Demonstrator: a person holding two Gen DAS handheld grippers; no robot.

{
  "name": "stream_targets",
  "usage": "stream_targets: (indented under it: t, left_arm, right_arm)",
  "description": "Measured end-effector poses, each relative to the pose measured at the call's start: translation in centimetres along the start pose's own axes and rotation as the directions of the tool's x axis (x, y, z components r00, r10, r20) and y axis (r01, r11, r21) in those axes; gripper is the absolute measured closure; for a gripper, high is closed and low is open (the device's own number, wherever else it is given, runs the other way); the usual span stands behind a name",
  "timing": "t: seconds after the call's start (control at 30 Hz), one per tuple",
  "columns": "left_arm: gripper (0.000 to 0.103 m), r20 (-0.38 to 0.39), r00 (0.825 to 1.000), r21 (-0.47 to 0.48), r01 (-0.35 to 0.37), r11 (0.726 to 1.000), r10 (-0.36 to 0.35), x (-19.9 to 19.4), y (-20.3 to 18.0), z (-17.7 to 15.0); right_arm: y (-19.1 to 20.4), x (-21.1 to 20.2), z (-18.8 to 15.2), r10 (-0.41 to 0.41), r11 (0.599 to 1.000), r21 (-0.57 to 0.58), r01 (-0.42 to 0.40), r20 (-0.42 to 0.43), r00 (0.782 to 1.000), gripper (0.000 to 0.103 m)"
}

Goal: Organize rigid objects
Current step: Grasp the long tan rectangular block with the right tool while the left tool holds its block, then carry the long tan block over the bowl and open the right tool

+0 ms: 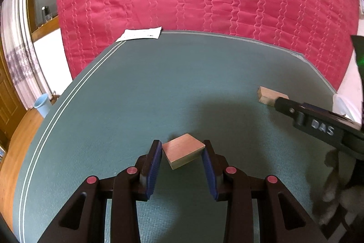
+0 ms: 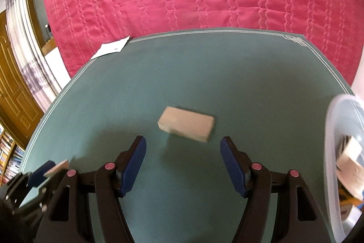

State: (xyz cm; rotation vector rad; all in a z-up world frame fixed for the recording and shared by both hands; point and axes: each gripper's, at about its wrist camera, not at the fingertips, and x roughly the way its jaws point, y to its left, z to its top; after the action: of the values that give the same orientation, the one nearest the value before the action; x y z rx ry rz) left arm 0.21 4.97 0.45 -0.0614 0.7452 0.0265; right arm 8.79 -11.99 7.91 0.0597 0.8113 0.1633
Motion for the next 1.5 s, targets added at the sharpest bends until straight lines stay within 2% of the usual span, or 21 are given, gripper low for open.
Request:
stream_targets:
  t: [0.33,0.43,0.57,0.7,1.0,1.5]
  left_arm:
    - [0.065,-0.002,1.0,-0.027,-0.001,1.0,0.001,0.2,0.2,0.2]
    - [0.065,0.002,1.0,-0.026,-0.001,1.0,0.002,0.0,0.2,0.2]
    - [0.065,0.001,1.0,-0.031,-0.002,1.0,0.002,0.1,0.4,0.2]
    - [0.065,-0.002,1.0,-0.034,0.0,0.999,0.0,0.2,0.4,0.3]
    - [0.065,0.001,1.0,-0.035,0.001,0.999,-0.001,0.1,0.5,0.3]
    - [0.065,0.011,1.0,-0.018,0.0,1.0,0.0,-0.1,0.2,0.2]
  right_arm:
    - [1.1,2.9,1.5,-0.051,0.999,-0.001,0.051,-0.028,0.998,0.034]
    - [1.4,4.0,1.7,-0.079,0.997,-0.021,0.078,-0.074,0.994,0.034]
    - [2.1,4.4,1.9,-0.12,0.991,-0.064,0.115,-0.081,0.989,0.034]
    - [2.3,4.4,1.9,-0.15,0.986,-0.083,0.144,-0.079,0.985,0.04]
    - [2.1,3.8,1.3,-0.132,0.989,-0.082,0.125,-0.076,0.988,0.041]
    - [1.7,-0.7,-2.7,-0.076,0.995,-0.076,0.071,-0.07,0.995,0.041]
